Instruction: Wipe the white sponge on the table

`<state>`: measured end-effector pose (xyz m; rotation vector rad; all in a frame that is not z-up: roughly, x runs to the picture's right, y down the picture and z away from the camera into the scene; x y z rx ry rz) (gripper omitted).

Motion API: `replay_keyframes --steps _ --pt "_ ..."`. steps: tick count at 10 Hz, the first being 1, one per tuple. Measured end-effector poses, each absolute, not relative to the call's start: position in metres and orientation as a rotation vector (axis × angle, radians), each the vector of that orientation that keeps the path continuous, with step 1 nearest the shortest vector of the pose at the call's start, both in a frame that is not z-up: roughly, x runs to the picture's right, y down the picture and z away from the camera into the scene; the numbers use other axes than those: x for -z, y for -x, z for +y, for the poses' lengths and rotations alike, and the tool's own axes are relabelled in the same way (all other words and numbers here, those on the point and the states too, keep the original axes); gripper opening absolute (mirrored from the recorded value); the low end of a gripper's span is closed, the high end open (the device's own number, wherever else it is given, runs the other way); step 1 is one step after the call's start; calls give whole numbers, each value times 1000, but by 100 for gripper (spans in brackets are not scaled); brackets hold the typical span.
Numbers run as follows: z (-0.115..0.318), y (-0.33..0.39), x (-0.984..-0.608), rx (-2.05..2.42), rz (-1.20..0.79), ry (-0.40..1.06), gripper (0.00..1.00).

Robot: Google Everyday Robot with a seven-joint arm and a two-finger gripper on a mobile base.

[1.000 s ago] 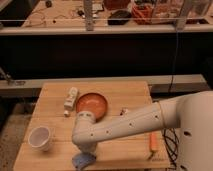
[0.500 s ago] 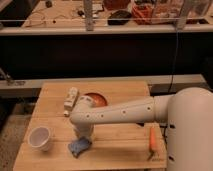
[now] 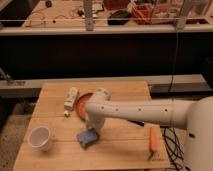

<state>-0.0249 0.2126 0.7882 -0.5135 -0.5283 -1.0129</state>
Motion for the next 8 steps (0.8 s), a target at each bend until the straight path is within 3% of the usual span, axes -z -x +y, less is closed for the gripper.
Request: replay_keyframes --steps 3,8 --pt "224 -24 -783 946 -488 533 0" --pt "297 -29 -739 981 -471 582 0"
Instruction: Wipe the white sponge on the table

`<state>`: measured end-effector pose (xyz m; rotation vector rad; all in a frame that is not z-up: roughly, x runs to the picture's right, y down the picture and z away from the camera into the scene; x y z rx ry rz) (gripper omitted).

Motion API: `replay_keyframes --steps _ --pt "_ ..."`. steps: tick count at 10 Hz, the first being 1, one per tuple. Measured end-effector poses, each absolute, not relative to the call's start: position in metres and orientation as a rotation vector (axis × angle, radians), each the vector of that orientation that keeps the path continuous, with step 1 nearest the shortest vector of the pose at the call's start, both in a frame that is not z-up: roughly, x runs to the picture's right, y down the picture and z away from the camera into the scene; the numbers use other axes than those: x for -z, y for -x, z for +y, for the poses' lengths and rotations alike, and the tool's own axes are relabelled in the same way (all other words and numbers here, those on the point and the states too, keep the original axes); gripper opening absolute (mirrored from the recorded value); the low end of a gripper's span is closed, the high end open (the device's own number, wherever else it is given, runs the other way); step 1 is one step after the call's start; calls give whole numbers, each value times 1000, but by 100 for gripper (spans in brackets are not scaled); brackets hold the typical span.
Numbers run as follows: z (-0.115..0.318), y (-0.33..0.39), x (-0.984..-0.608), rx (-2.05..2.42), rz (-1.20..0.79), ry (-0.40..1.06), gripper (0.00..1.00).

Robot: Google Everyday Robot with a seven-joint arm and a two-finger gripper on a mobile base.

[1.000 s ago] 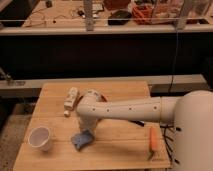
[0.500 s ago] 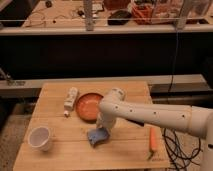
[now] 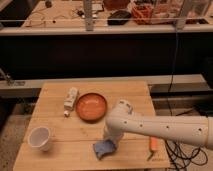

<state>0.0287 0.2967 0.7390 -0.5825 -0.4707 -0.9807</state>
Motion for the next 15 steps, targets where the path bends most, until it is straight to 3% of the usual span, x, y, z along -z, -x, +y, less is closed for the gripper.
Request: replay_keyframes --steps 3,6,12,15 --pt "320 12 -725 1071 -495 594 0" --pt "309 69 -734 1176 -541 582 0" --pt "239 122 -797 1253 -599 582 0" --pt "210 106 -811 1201 -600 578 0"
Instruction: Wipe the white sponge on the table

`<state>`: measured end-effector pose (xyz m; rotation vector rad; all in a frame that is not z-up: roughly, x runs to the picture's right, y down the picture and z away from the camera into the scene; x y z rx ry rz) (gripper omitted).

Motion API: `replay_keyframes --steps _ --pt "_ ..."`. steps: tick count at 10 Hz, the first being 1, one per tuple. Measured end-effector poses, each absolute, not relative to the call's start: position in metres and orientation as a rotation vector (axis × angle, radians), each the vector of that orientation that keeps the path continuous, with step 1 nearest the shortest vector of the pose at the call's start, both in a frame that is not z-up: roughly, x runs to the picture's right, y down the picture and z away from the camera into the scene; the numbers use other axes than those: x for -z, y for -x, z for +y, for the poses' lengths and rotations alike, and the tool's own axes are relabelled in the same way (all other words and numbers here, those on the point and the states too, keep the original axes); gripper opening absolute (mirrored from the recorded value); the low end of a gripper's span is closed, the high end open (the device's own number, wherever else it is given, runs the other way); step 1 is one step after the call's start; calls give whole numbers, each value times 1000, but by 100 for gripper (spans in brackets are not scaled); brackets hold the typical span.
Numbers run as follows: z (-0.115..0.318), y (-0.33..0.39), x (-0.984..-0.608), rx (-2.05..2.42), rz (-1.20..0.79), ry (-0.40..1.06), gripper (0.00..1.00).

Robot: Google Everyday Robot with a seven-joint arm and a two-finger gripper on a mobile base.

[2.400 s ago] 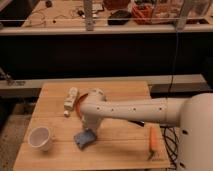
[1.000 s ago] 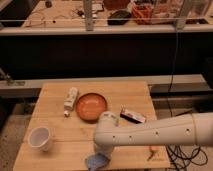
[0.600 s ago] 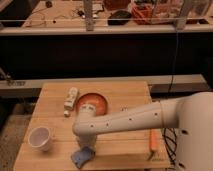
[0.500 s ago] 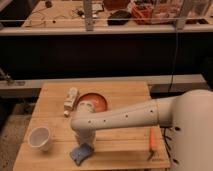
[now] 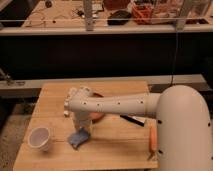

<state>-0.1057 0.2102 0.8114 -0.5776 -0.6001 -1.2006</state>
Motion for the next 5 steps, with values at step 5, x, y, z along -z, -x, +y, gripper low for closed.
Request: replay_keyframes --steps 5 --pt "210 10 -815 1048 -547 610 0"
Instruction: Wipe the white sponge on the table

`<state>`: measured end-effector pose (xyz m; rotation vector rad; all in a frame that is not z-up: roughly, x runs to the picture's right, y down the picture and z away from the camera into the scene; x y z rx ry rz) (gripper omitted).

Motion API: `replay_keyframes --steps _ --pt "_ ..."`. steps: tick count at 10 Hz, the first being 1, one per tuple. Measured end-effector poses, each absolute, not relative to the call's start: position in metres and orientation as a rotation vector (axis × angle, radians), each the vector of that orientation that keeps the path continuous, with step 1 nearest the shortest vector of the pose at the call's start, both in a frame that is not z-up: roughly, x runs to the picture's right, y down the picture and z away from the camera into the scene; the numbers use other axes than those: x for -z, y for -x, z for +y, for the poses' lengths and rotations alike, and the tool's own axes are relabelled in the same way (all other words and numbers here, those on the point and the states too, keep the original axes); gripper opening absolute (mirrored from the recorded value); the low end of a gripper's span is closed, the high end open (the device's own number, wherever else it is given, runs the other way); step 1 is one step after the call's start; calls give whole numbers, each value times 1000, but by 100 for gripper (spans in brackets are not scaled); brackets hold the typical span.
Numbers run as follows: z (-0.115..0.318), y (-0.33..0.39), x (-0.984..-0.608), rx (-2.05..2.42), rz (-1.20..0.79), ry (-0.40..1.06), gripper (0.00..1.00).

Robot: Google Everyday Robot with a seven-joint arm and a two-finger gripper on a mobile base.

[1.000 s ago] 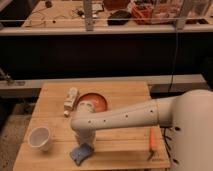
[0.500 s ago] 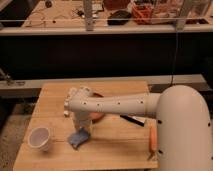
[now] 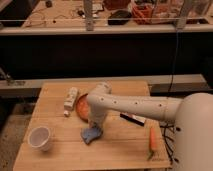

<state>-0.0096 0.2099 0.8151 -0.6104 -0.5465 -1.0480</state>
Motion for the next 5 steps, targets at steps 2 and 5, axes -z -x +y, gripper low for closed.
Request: replay_keyframes --steps 2,5 --pt "222 -25 -804 993 -513 622 0" --pt "258 -30 -774 1016 -486 658 0"
